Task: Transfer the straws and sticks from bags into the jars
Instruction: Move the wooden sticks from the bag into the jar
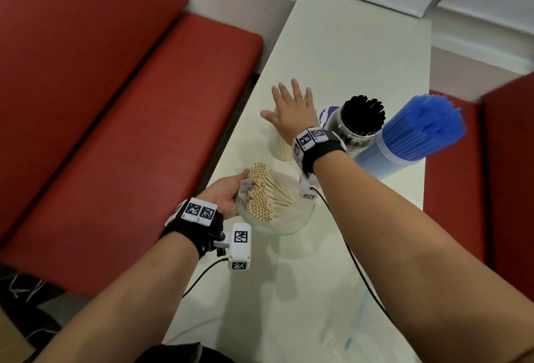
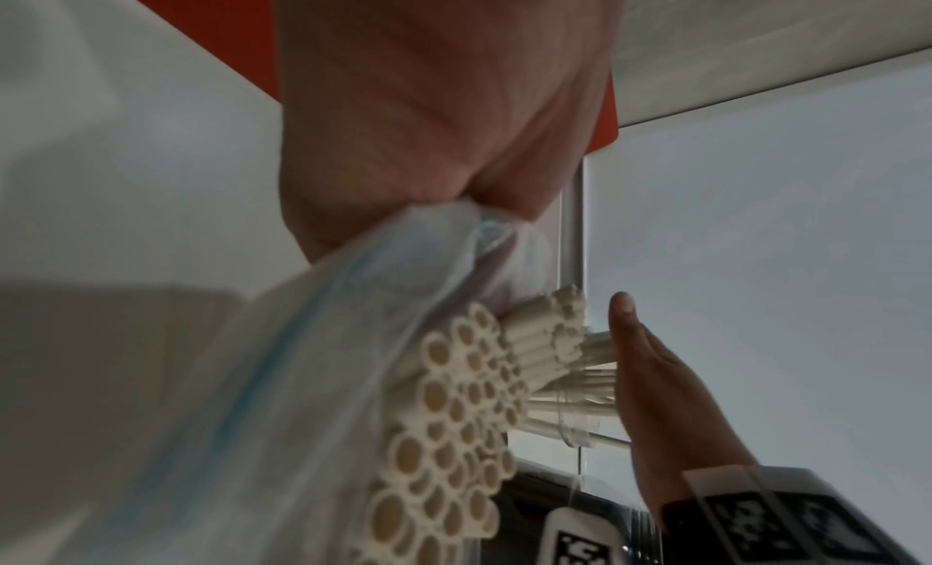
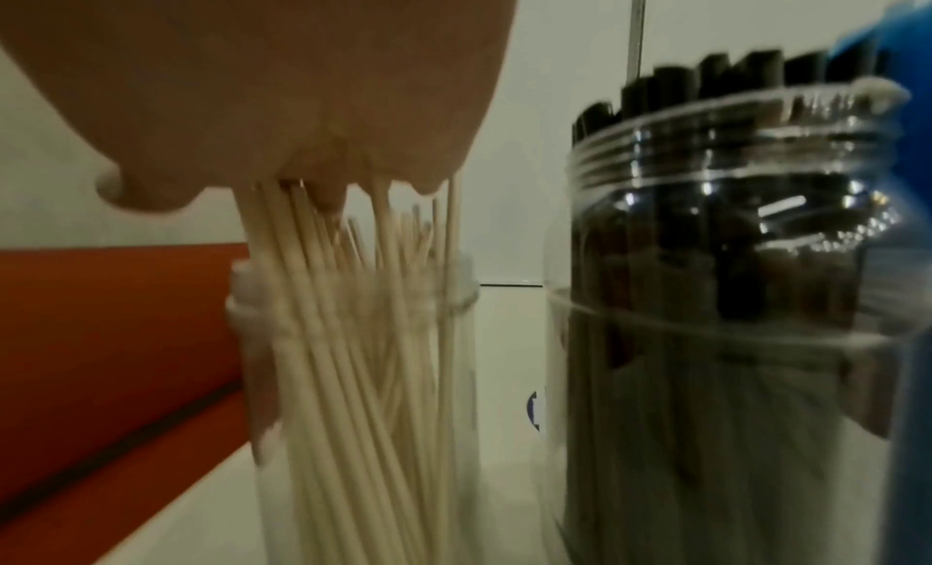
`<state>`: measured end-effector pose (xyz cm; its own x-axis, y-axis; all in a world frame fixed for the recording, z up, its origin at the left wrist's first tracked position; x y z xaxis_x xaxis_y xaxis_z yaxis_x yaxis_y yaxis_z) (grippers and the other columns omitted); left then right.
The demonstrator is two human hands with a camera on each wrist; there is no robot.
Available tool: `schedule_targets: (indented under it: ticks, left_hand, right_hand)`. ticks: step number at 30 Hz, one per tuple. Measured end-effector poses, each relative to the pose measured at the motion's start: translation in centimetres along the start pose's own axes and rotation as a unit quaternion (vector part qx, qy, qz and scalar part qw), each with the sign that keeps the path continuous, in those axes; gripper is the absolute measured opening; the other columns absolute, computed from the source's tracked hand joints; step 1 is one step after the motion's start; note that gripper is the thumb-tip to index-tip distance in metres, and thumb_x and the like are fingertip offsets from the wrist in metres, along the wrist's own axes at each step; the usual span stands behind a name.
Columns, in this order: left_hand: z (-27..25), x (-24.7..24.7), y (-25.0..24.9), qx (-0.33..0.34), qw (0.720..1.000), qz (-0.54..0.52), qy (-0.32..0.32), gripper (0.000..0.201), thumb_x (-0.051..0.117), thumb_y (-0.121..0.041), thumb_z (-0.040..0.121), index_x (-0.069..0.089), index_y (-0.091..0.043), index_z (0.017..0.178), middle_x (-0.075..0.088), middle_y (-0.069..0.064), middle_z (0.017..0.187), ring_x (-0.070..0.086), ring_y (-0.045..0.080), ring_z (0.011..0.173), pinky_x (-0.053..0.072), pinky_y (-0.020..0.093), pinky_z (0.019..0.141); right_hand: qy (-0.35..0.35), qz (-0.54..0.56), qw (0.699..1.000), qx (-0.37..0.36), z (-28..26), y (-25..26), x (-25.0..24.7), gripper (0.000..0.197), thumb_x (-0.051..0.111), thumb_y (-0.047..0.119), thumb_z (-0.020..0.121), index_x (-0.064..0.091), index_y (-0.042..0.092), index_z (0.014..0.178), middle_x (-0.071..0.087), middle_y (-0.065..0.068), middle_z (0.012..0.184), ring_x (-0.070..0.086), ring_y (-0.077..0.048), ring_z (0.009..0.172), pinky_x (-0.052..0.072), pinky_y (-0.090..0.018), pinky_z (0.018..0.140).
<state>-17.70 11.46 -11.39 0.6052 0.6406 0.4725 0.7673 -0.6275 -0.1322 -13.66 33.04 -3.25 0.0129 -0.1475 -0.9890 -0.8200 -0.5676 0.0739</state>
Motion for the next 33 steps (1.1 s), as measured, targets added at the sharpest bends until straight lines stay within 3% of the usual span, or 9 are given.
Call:
schedule_targets:
  ticks: [4, 6, 8, 11, 14, 18, 23, 28, 33]
  left_hand:
    - [-0.4, 0.0, 0.1, 0.004, 1.0, -0.005, -0.008, 0.031, 0.055, -0.038, 0.102, 0.062, -0.009, 0.094, 0.059, 0.005, 0.096, 0.048, 0.015, 0.076, 0.04, 0.027, 0.069]
    - [-0.4, 0.1, 0.3, -0.001, 1.0, 0.001, 0.0, 0.032, 0.054, -0.039, 0.102, 0.063, -0.009, 0.096, 0.061, 0.006, 0.095, 0.05, 0.015, 0.075, 0.044, 0.023, 0.066]
    - [-0.5, 0.2, 0.5, -0.004, 1.0, 0.001, 0.012, 0.034, 0.053, -0.041, 0.102, 0.063, -0.009, 0.098, 0.064, 0.008, 0.092, 0.057, 0.018, 0.072, 0.049, 0.026, 0.063]
    - [-0.7, 0.6, 0.0, 0.045, 0.998, -0.01, 0.038, 0.043, 0.048, -0.044, 0.104, 0.066, -0.006, 0.113, 0.072, 0.019, 0.102, 0.07, 0.03, 0.089, 0.056, 0.04, 0.085]
    - [-1.3, 1.4, -0.7, 0.099, 0.99, -0.004, 0.104, 0.048, 0.047, -0.039, 0.105, 0.059, -0.005, 0.137, 0.065, 0.02, 0.129, 0.061, 0.033, 0.121, 0.042, 0.049, 0.109]
    - [-1.6, 1.6, 0.0, 0.079, 0.986, 0.057, 0.133, 0.049, 0.049, -0.026, 0.102, 0.05, -0.006, 0.147, 0.052, 0.019, 0.147, 0.047, 0.035, 0.139, 0.032, 0.055, 0.118]
    - [-2.4, 2.0, -0.5, 0.143, 0.977, 0.108, 0.116, 0.027, 0.048, -0.015, 0.103, 0.065, -0.007, 0.122, 0.071, 0.016, 0.118, 0.07, 0.028, 0.101, 0.059, 0.045, 0.085]
    - [-2.9, 1.3, -1.1, 0.153, 0.977, 0.128, 0.078, 0.022, 0.048, -0.01, 0.103, 0.07, -0.005, 0.106, 0.075, 0.008, 0.098, 0.072, 0.021, 0.077, 0.061, 0.036, 0.073]
    - [-3.1, 1.0, -0.3, 0.139, 0.98, 0.125, 0.073, 0.046, 0.046, -0.011, 0.105, 0.083, -0.007, 0.077, 0.077, 0.006, 0.086, 0.073, 0.02, 0.069, 0.062, 0.032, 0.061]
  right_hand:
    - [-0.056, 0.09, 0.994, 0.003, -0.8, 0.0, -4.0, 0.056, 0.034, 0.046, 0.107, 0.028, 0.024, 0.158, 0.017, -0.007, 0.167, 0.001, -0.039, 0.154, -0.001, -0.05, 0.125]
    - [-0.182, 0.213, 0.96, -0.015, -3.1, 0.0, -7.2, 0.041, 0.045, 0.025, 0.105, 0.051, 0.017, 0.145, 0.045, -0.013, 0.152, 0.03, -0.036, 0.146, 0.02, -0.043, 0.121]
    - [-0.233, 0.363, 0.902, -0.004, -6.1, -0.2, -8.5, 0.033, 0.047, 0.007, 0.096, 0.067, 0.016, 0.12, 0.068, -0.007, 0.117, 0.06, -0.02, 0.111, 0.044, -0.034, 0.1]
    - [-0.048, 0.523, 0.85, 0.043, -10.0, 1.1, -4.6, 0.032, 0.042, -0.003, 0.09, 0.066, 0.018, 0.096, 0.068, -0.005, 0.083, 0.062, -0.014, 0.074, 0.055, -0.032, 0.076]
    - [0.139, 0.434, 0.889, 0.045, -14.7, 2.9, 0.9, 0.022, 0.052, 0.001, 0.092, 0.062, 0.014, 0.107, 0.068, -0.008, 0.099, 0.063, -0.019, 0.087, 0.055, -0.036, 0.084]
    - [0.177, 0.349, 0.916, 0.088, -18.3, 2.9, 5.2, 0.044, 0.065, 0.007, 0.089, 0.051, 0.005, 0.132, 0.059, -0.016, 0.127, 0.059, -0.029, 0.113, 0.045, -0.03, 0.091]
    - [0.169, 0.29, 0.937, 0.092, -19.3, 2.0, 6.1, 0.054, 0.072, 0.016, 0.087, 0.054, 0.009, 0.138, 0.061, -0.015, 0.132, 0.057, -0.032, 0.12, 0.043, -0.03, 0.094]
    - [0.116, 0.298, 0.939, 0.128, -20.2, 0.4, 5.7, 0.03, 0.07, 0.024, 0.092, 0.07, 0.014, 0.119, 0.07, -0.013, 0.119, 0.062, -0.031, 0.111, 0.039, -0.026, 0.08]
    - [0.101, 0.312, 0.935, 0.137, -20.9, 0.4, 5.5, 0.025, 0.064, 0.028, 0.096, 0.072, 0.006, 0.106, 0.071, -0.017, 0.108, 0.063, -0.035, 0.102, 0.044, -0.034, 0.081]
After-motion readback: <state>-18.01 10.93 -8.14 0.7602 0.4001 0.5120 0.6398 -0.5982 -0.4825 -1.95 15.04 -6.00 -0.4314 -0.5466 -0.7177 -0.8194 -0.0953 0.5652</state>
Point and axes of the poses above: each hand's wrist, its own z-axis towards the middle knuckle, its own x-axis out of the palm, y = z × x, the point moved 8 cm from there along z, towards the middle knuckle
